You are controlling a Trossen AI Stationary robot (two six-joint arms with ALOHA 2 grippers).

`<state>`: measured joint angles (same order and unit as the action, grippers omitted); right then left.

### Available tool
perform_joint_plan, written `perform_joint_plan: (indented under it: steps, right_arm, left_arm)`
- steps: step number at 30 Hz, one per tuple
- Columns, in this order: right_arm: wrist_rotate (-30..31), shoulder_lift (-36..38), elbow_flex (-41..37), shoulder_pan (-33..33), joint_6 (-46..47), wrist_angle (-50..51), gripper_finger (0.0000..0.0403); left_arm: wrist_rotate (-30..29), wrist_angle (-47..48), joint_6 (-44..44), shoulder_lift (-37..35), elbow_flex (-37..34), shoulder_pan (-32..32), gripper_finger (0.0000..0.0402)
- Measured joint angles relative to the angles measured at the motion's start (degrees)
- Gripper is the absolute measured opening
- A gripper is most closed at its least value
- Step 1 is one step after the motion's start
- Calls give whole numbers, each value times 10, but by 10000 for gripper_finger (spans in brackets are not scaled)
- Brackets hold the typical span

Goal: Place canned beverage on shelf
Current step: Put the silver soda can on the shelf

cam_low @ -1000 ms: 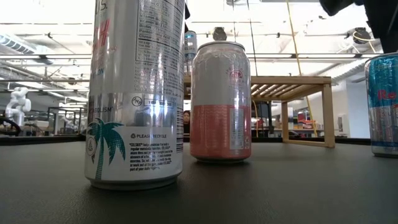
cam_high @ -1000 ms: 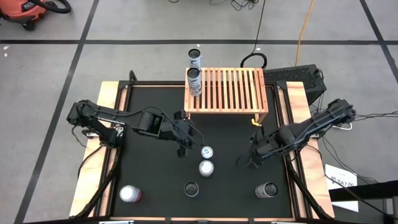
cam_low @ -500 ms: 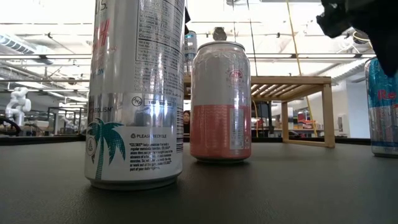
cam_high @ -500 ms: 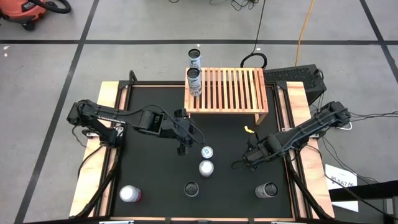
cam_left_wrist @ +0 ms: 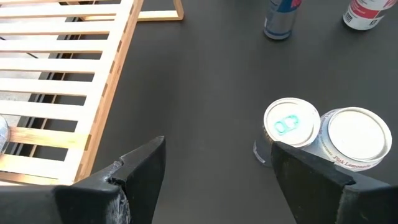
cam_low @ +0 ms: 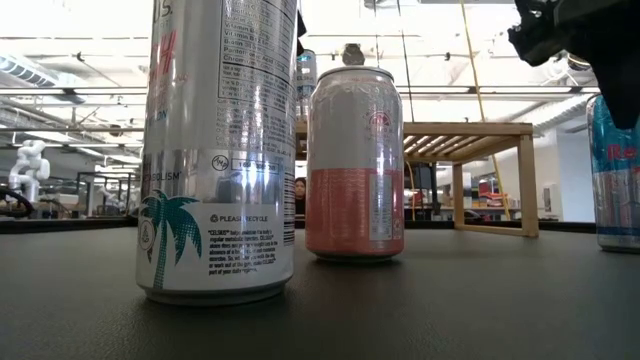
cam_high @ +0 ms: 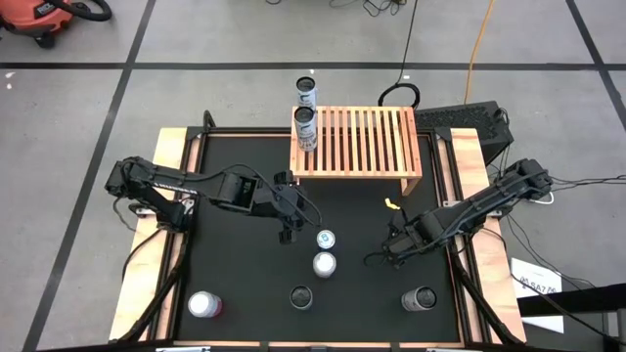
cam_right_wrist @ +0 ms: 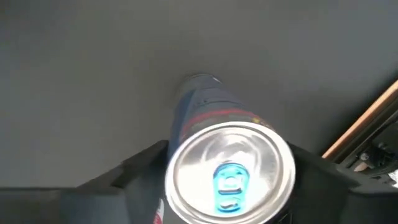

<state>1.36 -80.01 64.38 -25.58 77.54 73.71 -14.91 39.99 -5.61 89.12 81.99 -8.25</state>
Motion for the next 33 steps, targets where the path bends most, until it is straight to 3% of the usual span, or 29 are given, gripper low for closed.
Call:
perform_joint_plan:
  steps: [3,8,13,23,29,33]
  right_arm:
    - [-1,0,0,0,5,-5,223]
    - [0,-1,16,0,9,-8,220]
    - [23,-1,82,1,8,5,220]
    - [167,0,246,1,-21,25,225]
    - [223,0,275,7,-73,-15,227]
    - [227,0,276,20,-133,-65,227]
  left_arm:
    - [0,0,0,0,0,0,285]
    - [-2,0,0,0,0,0,286]
    - [4,-9,21,0,0,4,286]
    - [106,-164,107,0,0,7,286]
    - [189,-216,81,8,1,34,286]
    - [208,-222,75,17,1,48,286]
